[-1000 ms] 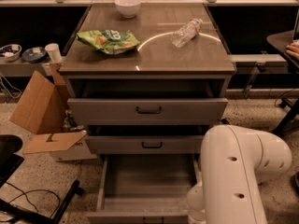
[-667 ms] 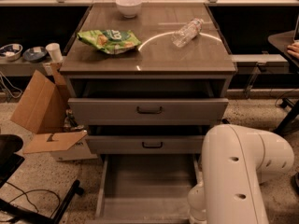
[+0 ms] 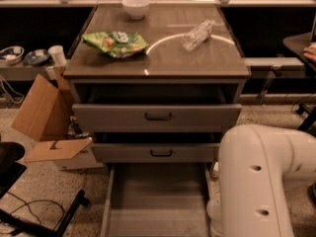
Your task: Open bottom drawer
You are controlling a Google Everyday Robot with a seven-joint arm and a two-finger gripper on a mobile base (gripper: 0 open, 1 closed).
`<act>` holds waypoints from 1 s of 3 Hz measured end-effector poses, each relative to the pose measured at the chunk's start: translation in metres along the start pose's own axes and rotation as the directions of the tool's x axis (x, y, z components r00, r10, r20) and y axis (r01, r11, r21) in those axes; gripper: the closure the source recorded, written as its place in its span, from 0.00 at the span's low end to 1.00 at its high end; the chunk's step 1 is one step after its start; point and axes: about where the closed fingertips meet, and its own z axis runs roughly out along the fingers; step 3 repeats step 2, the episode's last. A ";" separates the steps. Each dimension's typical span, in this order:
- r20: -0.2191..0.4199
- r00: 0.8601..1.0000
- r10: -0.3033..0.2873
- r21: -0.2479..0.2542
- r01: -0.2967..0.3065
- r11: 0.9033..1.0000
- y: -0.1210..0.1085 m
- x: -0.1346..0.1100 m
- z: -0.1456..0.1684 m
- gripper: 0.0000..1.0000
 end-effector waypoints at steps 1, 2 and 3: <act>-0.016 0.997 0.076 0.018 -0.076 0.997 0.015 0.020 -0.032 0.83; -0.015 0.997 0.076 0.018 -0.076 0.997 0.015 0.020 -0.032 0.60; -0.015 0.997 0.076 0.018 -0.076 0.997 0.015 0.020 -0.032 0.60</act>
Offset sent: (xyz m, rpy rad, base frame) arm -0.0117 -0.0092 0.0373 -0.0424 -0.0144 -0.0661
